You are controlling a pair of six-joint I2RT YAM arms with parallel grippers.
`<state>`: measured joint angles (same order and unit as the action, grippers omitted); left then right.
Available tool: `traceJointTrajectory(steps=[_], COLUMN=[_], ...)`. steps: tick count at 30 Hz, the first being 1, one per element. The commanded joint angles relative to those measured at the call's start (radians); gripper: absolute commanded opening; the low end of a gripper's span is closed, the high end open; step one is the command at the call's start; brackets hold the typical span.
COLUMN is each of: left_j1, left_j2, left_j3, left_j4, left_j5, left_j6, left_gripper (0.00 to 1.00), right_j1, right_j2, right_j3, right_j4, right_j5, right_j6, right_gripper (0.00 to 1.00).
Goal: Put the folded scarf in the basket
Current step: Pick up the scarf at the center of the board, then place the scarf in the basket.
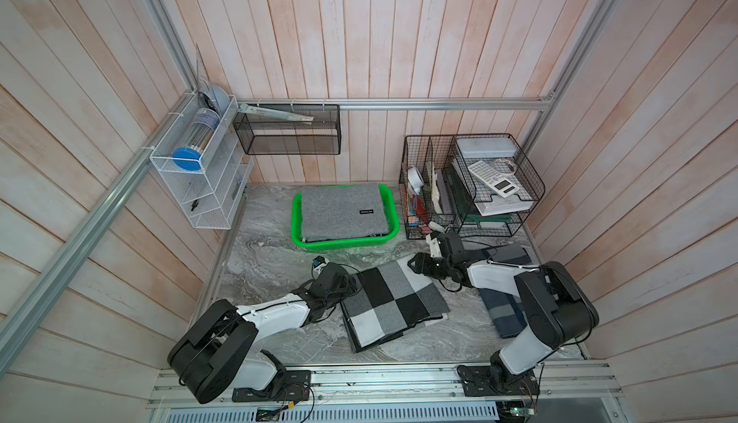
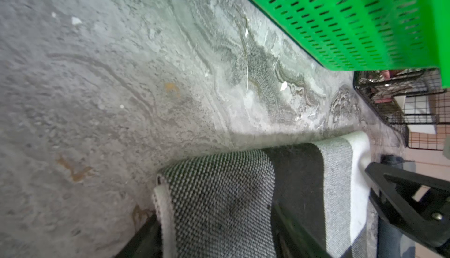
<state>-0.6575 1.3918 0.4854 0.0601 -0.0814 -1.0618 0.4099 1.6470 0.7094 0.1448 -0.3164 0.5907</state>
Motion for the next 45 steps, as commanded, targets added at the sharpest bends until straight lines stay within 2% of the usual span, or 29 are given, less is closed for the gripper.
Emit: traceJointTrajectory(steps=[1, 3, 9, 10, 14, 20, 29, 35, 40, 45], left_j1=[-0.005, -0.004, -0.004, -0.004, -0.003, -0.004, 0.002, 0.011, 0.05, 0.135], left_j2=[0.029, 0.027, 0.008, -0.005, -0.098, -0.313, -0.552, -0.53, -0.465, -0.402], left_j3=[-0.003, -0.001, -0.004, -0.007, -0.043, -0.114, -0.048, 0.091, 0.233, 0.356], left_j4=[-0.051, -0.045, -0.015, -0.01, 0.023, 0.069, -0.086, -0.191, -0.23, -0.24], left_j5=[0.024, 0.025, 0.048, 0.049, 0.042, 0.014, -0.094, -0.196, -0.287, -0.282], left_j6=[0.003, 0.009, 0.045, 0.051, 0.079, 0.148, 0.283, 0.35, 0.416, 0.46], left_gripper=[0.62, 0.53, 0.01, 0.0, 0.0, 0.0, 0.0, 0.0, 0.0, 0.0], right_j1=[0.013, 0.017, 0.027, 0.027, 0.029, 0.03, 0.079, 0.122, 0.14, 0.156], right_j2=[0.03, 0.03, -0.004, -0.023, -0.125, -0.335, -0.6, -0.653, -0.584, -0.478], right_j3=[0.004, 0.004, -0.006, -0.015, -0.074, -0.182, -0.195, -0.127, -0.005, 0.14], right_j4=[-0.024, -0.02, -0.021, -0.016, 0.019, 0.097, 0.15, 0.159, 0.137, 0.113], right_j5=[-0.015, -0.017, -0.015, -0.015, -0.015, -0.039, -0.049, 0.03, 0.054, 0.139], right_j6=[0.001, 0.004, 0.001, 0.001, 0.01, 0.037, 0.059, 0.034, -0.005, -0.033], right_gripper=[0.56, 0.47, 0.07, 0.02, 0.0, 0.0, 0.0, 0.0, 0.0, 0.0])
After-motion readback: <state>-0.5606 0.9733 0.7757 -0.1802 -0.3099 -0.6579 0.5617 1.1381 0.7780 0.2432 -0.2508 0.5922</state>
